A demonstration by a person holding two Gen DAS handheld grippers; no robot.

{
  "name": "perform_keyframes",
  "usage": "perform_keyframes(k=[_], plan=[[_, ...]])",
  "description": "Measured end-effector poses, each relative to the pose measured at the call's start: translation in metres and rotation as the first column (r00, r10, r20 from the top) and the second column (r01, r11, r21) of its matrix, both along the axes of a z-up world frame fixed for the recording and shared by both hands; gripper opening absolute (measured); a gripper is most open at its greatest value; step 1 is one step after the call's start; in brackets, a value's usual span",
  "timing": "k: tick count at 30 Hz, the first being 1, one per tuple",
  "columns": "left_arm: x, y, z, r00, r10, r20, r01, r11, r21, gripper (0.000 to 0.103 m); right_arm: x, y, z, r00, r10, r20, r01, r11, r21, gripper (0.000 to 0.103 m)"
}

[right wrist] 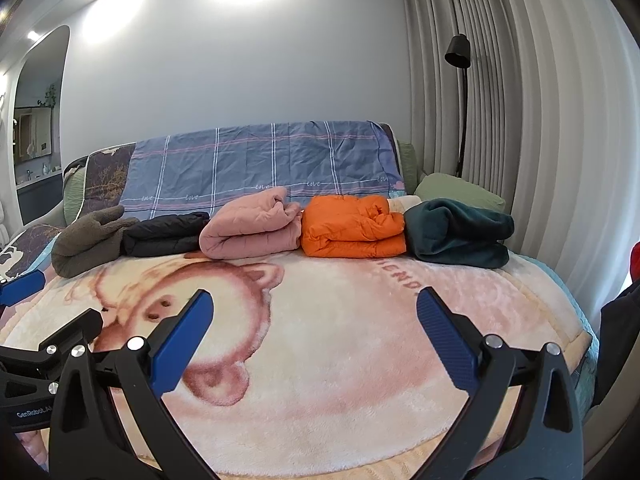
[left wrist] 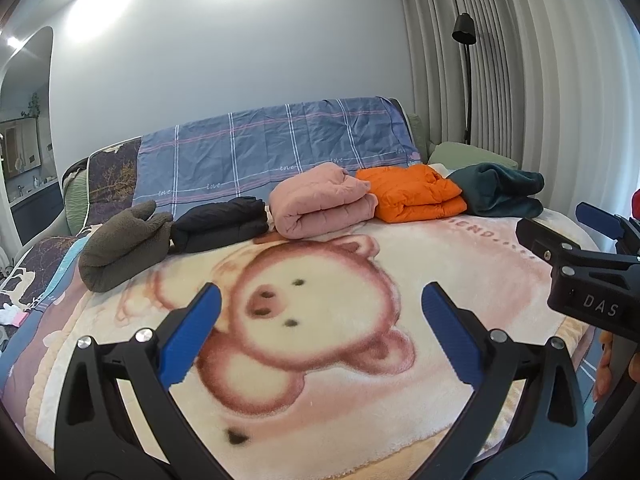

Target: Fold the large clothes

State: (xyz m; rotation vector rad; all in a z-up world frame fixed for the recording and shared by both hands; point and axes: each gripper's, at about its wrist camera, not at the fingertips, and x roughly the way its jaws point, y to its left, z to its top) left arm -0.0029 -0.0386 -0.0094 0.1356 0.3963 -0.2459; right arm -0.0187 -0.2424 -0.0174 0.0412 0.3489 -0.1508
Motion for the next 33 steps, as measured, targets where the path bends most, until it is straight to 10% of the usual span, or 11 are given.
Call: perform_keyframes(k=[33], plan=[[0.0050,0.0061,-0.0078,1.000,0.004,-0.022,-0.003,1.000,0.012,0.101,0.0037,-0.0018,-0.0070,1.000,0.000,-0.021,0.000,1.000,-0.002,0.102]])
